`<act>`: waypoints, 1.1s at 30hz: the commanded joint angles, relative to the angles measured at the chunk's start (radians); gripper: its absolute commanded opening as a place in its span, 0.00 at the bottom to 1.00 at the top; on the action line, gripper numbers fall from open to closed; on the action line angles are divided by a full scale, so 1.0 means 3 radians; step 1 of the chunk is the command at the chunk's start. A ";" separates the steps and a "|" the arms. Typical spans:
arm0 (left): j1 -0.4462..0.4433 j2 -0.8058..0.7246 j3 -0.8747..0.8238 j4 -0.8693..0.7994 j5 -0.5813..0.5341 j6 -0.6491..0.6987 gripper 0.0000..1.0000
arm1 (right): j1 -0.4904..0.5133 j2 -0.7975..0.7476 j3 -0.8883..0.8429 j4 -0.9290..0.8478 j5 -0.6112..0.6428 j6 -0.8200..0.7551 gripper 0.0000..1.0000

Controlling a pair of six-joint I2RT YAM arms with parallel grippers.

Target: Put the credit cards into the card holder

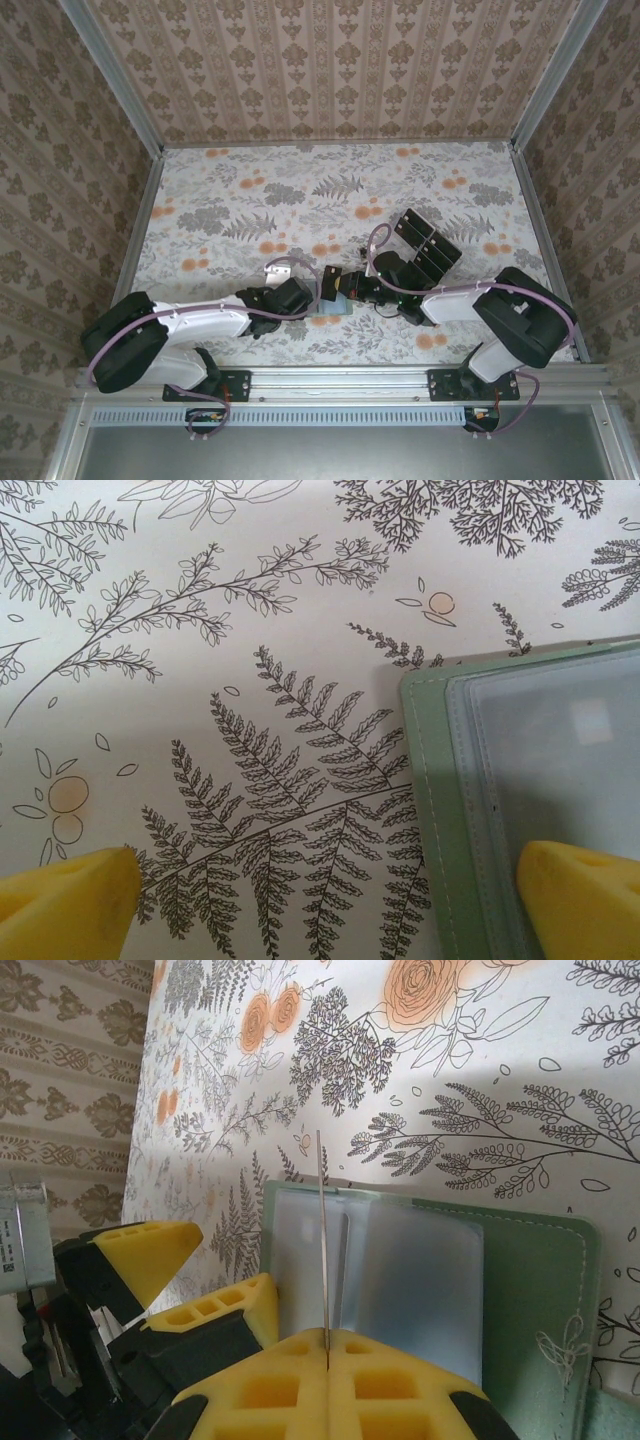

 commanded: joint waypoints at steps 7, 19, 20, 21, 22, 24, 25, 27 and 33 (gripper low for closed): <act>-0.0044 0.0057 -0.0036 -0.0187 -0.0025 -0.0085 1.00 | 0.0047 0.0214 -0.0057 0.0320 -0.0083 0.0107 0.00; -0.0054 0.0090 -0.0037 -0.0163 -0.0021 -0.0100 1.00 | 0.0050 0.0249 -0.0150 0.0399 -0.0084 0.0140 0.00; -0.0051 0.0088 -0.0037 -0.0163 -0.0021 -0.0098 1.00 | 0.0053 0.0246 -0.0156 0.0404 -0.0081 0.0136 0.00; -0.0055 0.0088 -0.0037 -0.0163 -0.0021 -0.0098 1.00 | 0.0050 0.0252 -0.0162 0.0409 -0.0080 0.0144 0.00; -0.0056 0.0091 -0.0037 -0.0163 -0.0021 -0.0098 1.00 | 0.0053 0.0254 -0.0172 0.0419 -0.0082 0.0147 0.00; -0.0056 0.0088 -0.0037 -0.0161 -0.0026 -0.0098 1.00 | 0.0053 0.0252 -0.0197 0.0435 -0.0072 0.0148 0.00; -0.0056 0.0088 -0.0037 -0.0161 -0.0026 -0.0102 1.00 | 0.0052 0.0250 -0.0207 0.0435 -0.0069 0.0150 0.00; -0.0063 0.0087 -0.0037 -0.0163 -0.0026 -0.0103 1.00 | 0.0053 0.0260 -0.0224 0.0450 -0.0071 0.0154 0.00; -0.0067 0.0088 -0.0046 -0.0157 -0.0032 -0.0111 1.00 | 0.0050 0.0334 -0.0225 0.0525 -0.0166 0.0171 0.00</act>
